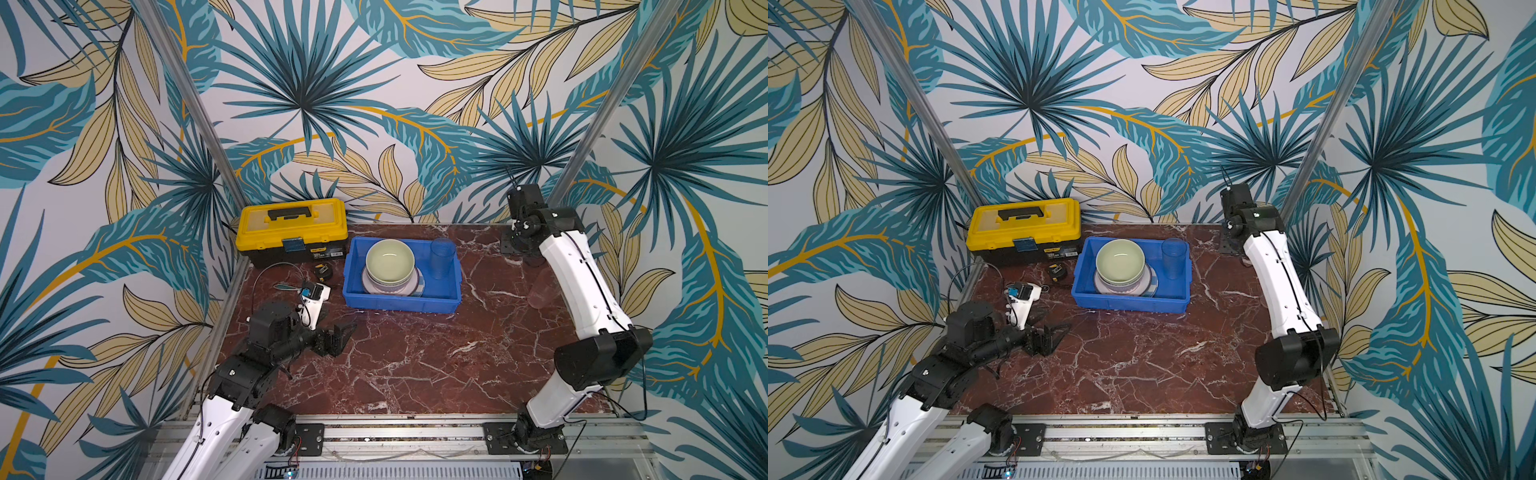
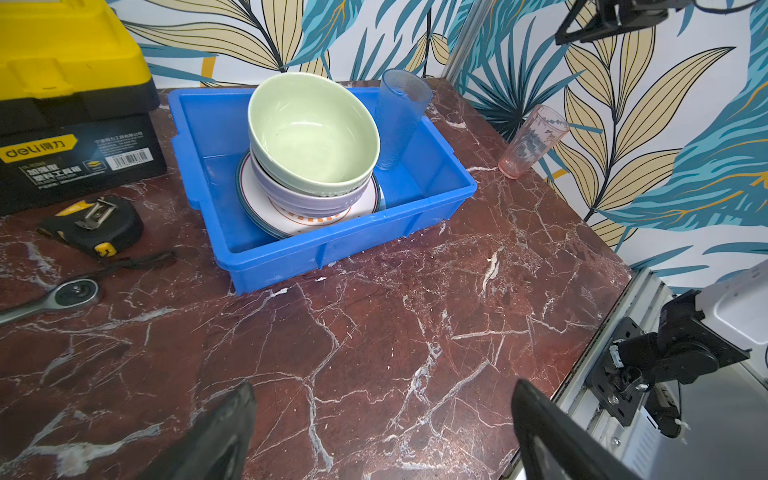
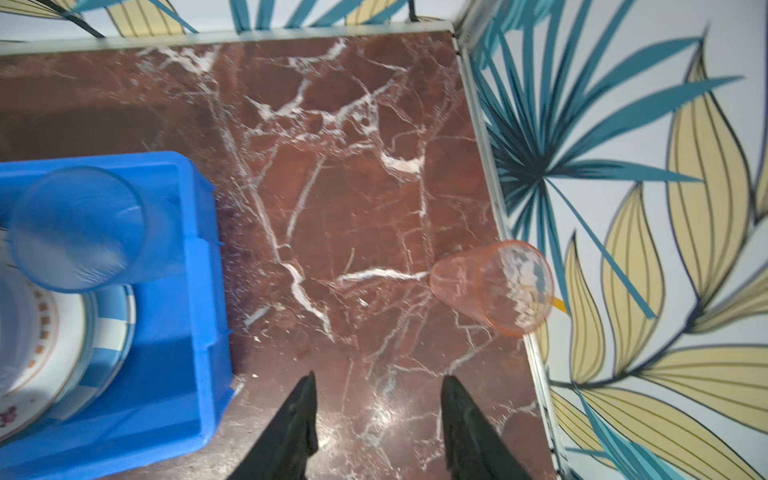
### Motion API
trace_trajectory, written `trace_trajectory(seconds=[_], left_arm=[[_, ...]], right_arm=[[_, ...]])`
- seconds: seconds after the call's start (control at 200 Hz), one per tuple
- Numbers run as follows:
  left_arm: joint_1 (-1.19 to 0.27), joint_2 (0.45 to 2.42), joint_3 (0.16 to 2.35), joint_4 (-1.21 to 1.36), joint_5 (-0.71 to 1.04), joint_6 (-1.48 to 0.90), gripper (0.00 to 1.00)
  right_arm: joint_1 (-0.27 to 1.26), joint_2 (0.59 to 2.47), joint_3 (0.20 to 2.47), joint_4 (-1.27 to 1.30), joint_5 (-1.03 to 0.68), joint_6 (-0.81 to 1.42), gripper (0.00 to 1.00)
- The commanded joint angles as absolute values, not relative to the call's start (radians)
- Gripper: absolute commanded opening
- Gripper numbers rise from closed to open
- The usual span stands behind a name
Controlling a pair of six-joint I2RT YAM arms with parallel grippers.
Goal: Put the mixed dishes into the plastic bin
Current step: 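Open the right gripper and move it toward the pink cup, then grasp the pink cup rim with the right gripper and lift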
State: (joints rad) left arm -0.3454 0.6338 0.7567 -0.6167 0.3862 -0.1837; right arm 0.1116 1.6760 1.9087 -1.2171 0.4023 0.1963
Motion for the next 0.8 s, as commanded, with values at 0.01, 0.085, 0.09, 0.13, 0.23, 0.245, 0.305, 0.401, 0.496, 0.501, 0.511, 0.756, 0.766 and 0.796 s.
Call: trace_trajectory(seconds=[0.01, 0.085, 0.09, 0.13, 0.23, 0.245, 0.305, 0.401, 0.496, 0.501, 0.511, 0.756, 0.766, 0.796], left_arm=[[-0.349, 0.637, 0.744, -0.594, 0.401, -0.184, 0.96], [-0.349, 0.639, 0.744, -0.593, 0.402, -0.184, 0.96], [-0.35, 0.64, 0.744, -0.593, 0.402, -0.184, 0.96], [-0.35, 0.64, 0.743, -0.593, 0.403, -0.184, 0.96], [-0.351, 0.64, 0.743, -0.594, 0.403, -0.184, 0.96], [-0.351, 0.64, 0.744, -0.594, 0.402, -0.184, 0.96], [-0.352, 0.64, 0.744, -0.594, 0.402, -0.184, 0.96], [-0.353, 0.637, 0.744, -0.593, 0.402, -0.183, 0.96], [-0.353, 0.631, 0.743, -0.594, 0.398, -0.181, 0.96], [-0.353, 0.631, 0.744, -0.594, 0.398, -0.181, 0.96], [-0.353, 0.631, 0.743, -0.594, 0.398, -0.181, 0.96], [-0.355, 0.618, 0.742, -0.595, 0.394, -0.18, 0.97], [-0.355, 0.617, 0.742, -0.594, 0.394, -0.18, 0.97], [-0.355, 0.617, 0.742, -0.595, 0.394, -0.179, 0.97]], right_arm=[[0.072, 1.563, 1.79, -1.255, 0.438, 0.191, 0.5], [0.025, 1.498, 1.703, -1.234, 0.409, 0.189, 0.5], [0.022, 1.495, 1.697, -1.232, 0.406, 0.189, 0.5], [-0.006, 1.468, 1.658, -1.22, 0.385, 0.187, 0.49], [-0.065, 1.422, 1.568, -1.188, 0.329, 0.174, 0.44], [-0.074, 1.417, 1.558, -1.181, 0.317, 0.171, 0.43], [-0.106, 1.406, 1.514, -1.15, 0.274, 0.157, 0.4], [-0.149, 1.407, 1.464, -1.1, 0.224, 0.14, 0.39], [-0.173, 1.428, 1.453, -1.072, 0.193, 0.133, 0.36], [-0.173, 1.43, 1.455, -1.072, 0.193, 0.133, 0.36], [-0.174, 1.433, 1.458, -1.072, 0.192, 0.133, 0.36], [-0.193, 1.508, 1.497, -1.026, 0.203, 0.131, 0.33], [-0.193, 1.513, 1.5, -1.026, 0.204, 0.131, 0.33], [-0.195, 1.527, 1.508, -1.025, 0.216, 0.129, 0.33]])
